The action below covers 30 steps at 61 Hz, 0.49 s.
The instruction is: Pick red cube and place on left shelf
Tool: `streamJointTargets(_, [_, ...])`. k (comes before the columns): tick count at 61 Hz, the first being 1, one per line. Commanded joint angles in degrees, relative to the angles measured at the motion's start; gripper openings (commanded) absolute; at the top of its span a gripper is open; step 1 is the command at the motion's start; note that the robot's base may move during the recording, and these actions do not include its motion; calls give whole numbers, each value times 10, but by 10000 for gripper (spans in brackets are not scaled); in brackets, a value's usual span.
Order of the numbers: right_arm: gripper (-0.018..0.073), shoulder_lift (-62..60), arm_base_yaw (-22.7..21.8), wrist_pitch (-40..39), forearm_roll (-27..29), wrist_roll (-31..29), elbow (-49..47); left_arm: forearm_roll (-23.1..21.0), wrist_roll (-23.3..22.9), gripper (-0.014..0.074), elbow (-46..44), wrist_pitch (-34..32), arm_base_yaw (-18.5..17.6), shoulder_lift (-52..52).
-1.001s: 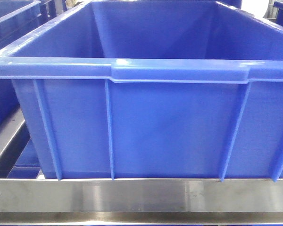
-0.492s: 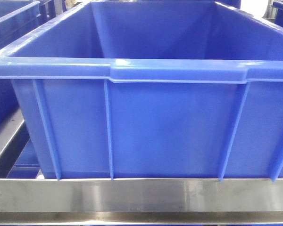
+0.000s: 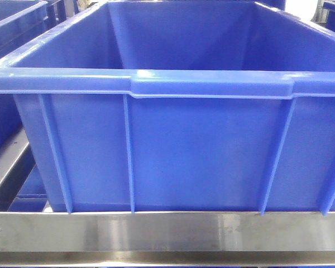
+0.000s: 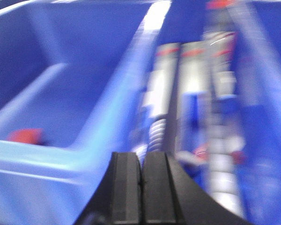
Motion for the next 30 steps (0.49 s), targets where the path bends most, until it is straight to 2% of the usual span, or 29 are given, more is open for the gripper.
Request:
streamJointTargets(1, [48,-38,-26,-74,0,-5,7,-4,0,101,13,-50,-3,-8])
streamJointTargets(10, [48,-34,-61,-138,2,-5,42,-4,0,101,13,-50,-3,-8])
streamJointTargets(30, [48,-34,-70,-143,1,-5,40,-4,0,101,13,-50,-3,-8])
